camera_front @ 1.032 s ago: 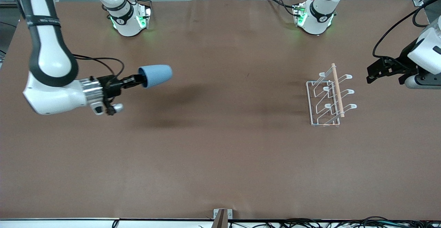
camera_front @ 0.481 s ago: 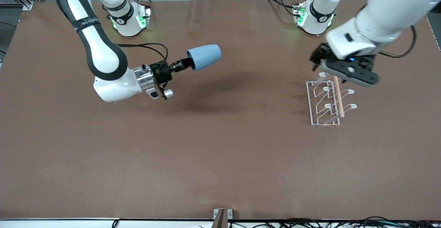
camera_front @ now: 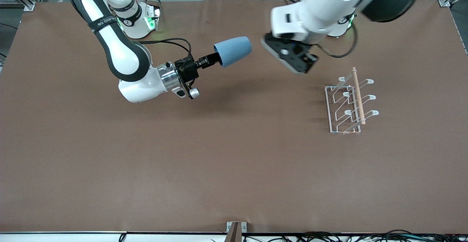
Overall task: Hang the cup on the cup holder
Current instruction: 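Hold the cup out with the right gripper while the left gripper grasps it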
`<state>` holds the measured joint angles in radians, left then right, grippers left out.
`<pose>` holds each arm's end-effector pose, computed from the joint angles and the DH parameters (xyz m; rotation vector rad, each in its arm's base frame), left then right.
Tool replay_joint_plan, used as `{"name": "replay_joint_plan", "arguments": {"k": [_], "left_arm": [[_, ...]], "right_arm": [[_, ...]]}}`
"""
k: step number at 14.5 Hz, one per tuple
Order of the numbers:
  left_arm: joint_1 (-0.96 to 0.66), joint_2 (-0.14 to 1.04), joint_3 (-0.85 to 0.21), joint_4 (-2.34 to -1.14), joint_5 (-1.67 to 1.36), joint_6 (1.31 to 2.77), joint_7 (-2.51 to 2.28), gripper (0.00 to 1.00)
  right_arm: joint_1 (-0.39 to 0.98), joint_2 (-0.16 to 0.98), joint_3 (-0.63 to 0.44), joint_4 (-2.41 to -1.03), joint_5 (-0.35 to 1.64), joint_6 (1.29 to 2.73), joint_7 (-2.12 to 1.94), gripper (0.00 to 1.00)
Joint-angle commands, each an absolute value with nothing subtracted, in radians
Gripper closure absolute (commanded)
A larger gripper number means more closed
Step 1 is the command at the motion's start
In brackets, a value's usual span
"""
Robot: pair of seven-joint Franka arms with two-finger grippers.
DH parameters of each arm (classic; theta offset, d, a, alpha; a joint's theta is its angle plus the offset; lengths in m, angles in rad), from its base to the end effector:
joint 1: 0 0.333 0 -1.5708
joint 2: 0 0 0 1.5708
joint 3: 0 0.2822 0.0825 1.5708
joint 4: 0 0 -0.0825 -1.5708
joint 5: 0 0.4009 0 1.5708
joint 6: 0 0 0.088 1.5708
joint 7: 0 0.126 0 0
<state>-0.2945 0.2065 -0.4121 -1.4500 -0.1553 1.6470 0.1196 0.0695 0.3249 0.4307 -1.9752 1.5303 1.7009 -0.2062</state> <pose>0.4798 -0.4065 0.5263 2.6774 -1.1427 -0.0894 0.4764 0.3780 0.3280 -1.5949 0.0728 0.7112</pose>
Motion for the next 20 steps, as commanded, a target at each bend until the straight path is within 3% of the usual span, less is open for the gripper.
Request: {"name": "replay_joint_plan", "arguments": {"k": [1,7,13,14,15,16,20], "left_arm": [[-0.305,0.259,-0.495,-1.396,-0.170,1.663,0.138,0.00],[-0.314,0.288,-0.540,-1.402,-0.215,1.672,0.210,0.00],[-0.333,0.367,-0.538,-1.407,-0.209,1.802,0.250,0.01],[-0.339,0.367,-0.540,-1.407,-0.210,1.810,0.247,0.15],[-0.339,0.367,-0.540,-1.408,-0.213,1.810,0.247,0.41],[-0.339,0.367,-0.540,-1.414,-0.216,1.803,0.245,0.52],[-0.344,0.362,-0.540,-1.425,-0.210,1.781,0.247,0.68]], "right_arm": [[0.057,0.319,0.446,-1.988,1.566,1.706,-0.202,0.99],[0.057,0.318,0.445,-1.988,1.566,1.706,-0.202,1.00],[0.057,0.319,0.445,-1.988,1.566,1.707,-0.204,0.99],[0.058,0.319,0.445,-1.988,1.566,1.706,-0.204,1.00],[0.057,0.318,0.445,-1.988,1.566,1.706,-0.204,0.99],[0.057,0.319,0.445,-1.988,1.566,1.707,-0.204,0.99],[0.058,0.319,0.445,-1.988,1.566,1.709,-0.204,0.99]]}}
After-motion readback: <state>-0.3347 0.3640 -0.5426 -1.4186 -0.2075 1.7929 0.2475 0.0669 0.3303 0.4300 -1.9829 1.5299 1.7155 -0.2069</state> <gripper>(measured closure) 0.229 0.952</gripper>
